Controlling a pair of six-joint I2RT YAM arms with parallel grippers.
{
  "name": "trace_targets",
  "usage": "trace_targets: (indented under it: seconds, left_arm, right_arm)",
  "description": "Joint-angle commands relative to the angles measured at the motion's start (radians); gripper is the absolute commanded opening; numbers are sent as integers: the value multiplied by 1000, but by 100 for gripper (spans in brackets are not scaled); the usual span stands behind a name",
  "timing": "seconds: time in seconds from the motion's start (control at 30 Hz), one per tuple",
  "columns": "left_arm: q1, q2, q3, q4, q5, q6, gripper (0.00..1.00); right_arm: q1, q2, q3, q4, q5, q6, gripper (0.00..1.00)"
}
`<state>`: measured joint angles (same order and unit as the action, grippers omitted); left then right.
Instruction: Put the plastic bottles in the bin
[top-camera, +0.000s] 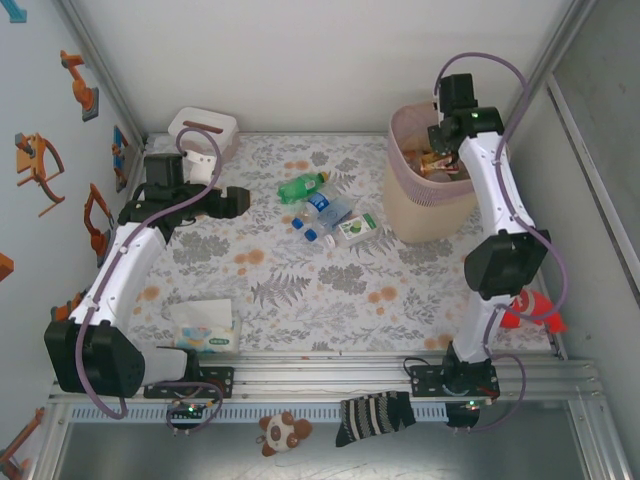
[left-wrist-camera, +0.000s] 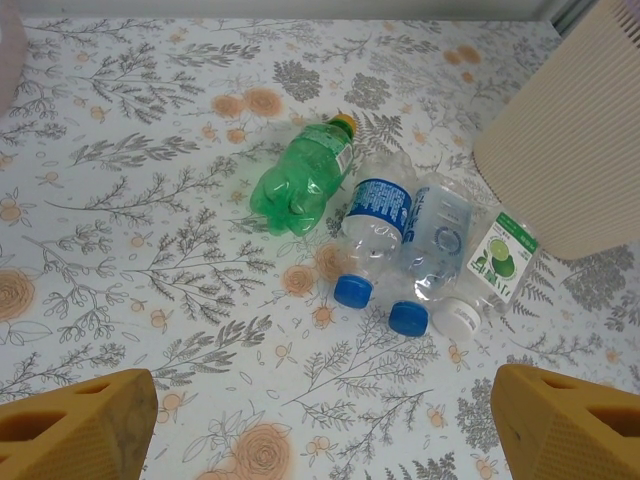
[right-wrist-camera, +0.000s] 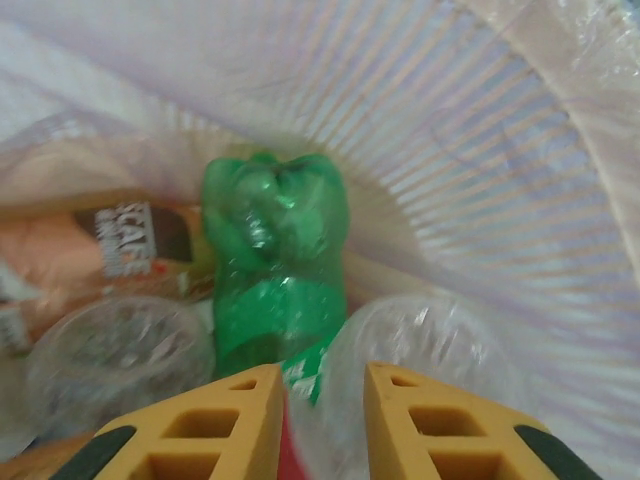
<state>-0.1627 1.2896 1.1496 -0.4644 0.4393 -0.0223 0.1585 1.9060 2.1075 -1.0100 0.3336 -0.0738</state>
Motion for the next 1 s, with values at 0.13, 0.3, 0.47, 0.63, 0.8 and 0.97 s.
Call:
trace_targets:
  seconds: [0.13, 0.3, 0.47, 0.63, 0.8, 0.97]
  left_arm:
    - [3, 12, 7, 5, 27, -5, 83]
    - [3, 16, 9, 7, 46, -9, 83]
    - [0, 22, 16, 5, 68, -16, 82]
    - [-1, 20, 15, 6, 72, -17, 82]
    - [-9, 13, 13, 6, 72, -17, 82]
    - [-12, 4, 14, 7, 74, -20, 82]
  right_arm:
    - [86, -153, -5, -62, -22, 52, 29]
    - [168, -235, -61, -69, -118, 77, 30]
    - [241, -314, -144, -58, -211, 149, 30]
    - [329, -395, -306, 51, -261, 367, 30]
    - [434, -405, -419, 98, -157, 605, 31]
    - [539, -372, -530, 166, -36, 854, 46]
